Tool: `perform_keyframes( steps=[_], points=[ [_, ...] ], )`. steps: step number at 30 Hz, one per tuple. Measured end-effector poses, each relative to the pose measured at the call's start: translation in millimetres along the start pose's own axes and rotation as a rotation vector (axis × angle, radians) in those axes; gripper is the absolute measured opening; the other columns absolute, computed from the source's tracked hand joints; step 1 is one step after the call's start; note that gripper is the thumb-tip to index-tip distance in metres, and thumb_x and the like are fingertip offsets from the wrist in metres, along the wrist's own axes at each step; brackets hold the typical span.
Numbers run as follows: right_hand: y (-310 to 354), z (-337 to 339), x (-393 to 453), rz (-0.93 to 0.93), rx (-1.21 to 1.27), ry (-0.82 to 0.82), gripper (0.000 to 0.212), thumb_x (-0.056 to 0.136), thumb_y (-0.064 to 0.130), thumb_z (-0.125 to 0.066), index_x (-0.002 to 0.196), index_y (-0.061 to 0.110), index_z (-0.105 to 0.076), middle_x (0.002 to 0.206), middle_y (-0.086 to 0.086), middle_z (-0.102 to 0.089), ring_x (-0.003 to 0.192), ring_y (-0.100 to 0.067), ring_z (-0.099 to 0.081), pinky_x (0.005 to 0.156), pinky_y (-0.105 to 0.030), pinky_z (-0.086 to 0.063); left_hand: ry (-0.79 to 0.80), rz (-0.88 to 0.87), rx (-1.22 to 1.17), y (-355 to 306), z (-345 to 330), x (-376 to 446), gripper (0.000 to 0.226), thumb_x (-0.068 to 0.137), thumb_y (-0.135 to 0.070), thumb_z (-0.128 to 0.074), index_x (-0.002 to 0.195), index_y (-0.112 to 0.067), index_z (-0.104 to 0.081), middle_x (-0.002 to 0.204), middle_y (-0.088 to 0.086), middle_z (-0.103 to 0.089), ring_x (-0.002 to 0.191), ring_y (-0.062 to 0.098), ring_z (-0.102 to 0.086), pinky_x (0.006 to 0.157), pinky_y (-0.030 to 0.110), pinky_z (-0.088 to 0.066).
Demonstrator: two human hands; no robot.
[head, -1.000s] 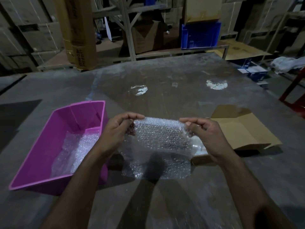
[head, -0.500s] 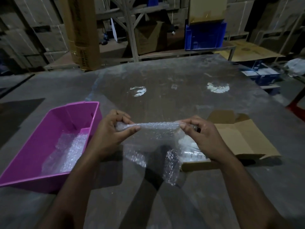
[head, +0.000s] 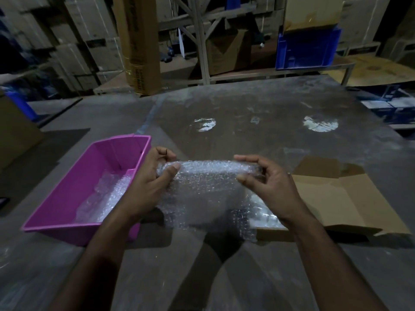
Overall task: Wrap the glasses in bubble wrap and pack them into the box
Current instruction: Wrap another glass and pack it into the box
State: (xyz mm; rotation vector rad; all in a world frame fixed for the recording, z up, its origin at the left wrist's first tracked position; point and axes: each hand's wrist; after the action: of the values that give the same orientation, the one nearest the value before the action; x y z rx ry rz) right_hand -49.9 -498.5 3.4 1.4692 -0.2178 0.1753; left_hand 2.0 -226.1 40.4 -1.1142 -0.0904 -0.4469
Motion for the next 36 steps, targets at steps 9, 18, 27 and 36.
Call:
perform_keyframes(
  steps=[9, 18, 27, 36],
  points=[
    [0, 9, -2, -0.029, 0.041, -0.07, 0.028, 0.081, 0.034, -0.077, 0.108, 0.025, -0.077, 0.112, 0.012, -0.075, 0.109, -0.007, -0.069, 0.098, -0.032, -0.054, 0.058, 0.106, -0.281, -10, 0, -2, 0.027, 0.097, -0.03, -0.056, 0.115, -0.026, -0.075, 0.114, 0.026, -0.065, 0.079, 0.018, -0.053, 0.074, 0.029, -0.046],
    [-1, 18, -11, -0.036, 0.175, -0.15, 0.027, 0.083, 0.008, -0.076, 0.11, 0.015, -0.075, 0.104, -0.001, -0.078, 0.09, -0.014, -0.071, 0.084, -0.024, -0.057, 0.148, 0.047, -0.254, -4, -2, 1, 0.028, 0.089, -0.016, -0.063, 0.105, -0.031, -0.08, 0.112, 0.003, -0.076, 0.101, 0.015, -0.068, 0.088, 0.028, -0.054],
    [0, 28, -22, -0.035, -0.006, -0.202, 0.022, 0.083, 0.013, -0.08, 0.103, 0.02, -0.076, 0.103, 0.002, -0.078, 0.093, -0.027, -0.073, 0.084, -0.034, -0.06, 0.182, 0.038, -0.22, -8, -18, 5, 0.035, 0.074, -0.011, -0.079, 0.108, -0.014, -0.076, 0.111, -0.004, -0.077, 0.098, 0.008, -0.07, 0.083, 0.017, -0.054],
    [-1, 42, -28, 0.013, -0.19, -0.176, 0.008, 0.087, 0.032, -0.074, 0.087, 0.024, -0.073, 0.096, 0.008, -0.067, 0.09, -0.008, -0.065, 0.081, -0.03, -0.05, 0.088, 0.028, -0.19, -5, -32, 12, 0.016, 0.084, -0.026, -0.072, 0.09, -0.012, -0.069, 0.08, 0.008, -0.067, 0.074, 0.016, -0.061, 0.069, 0.028, -0.052]
  ],
)
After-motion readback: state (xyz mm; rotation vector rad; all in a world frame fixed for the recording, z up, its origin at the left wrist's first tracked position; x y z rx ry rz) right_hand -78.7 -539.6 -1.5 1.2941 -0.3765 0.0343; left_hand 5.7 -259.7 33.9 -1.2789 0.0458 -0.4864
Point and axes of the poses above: each hand's wrist, its own x-axis towards the middle knuckle, its own z-axis out of the back of the hand, y = z × x
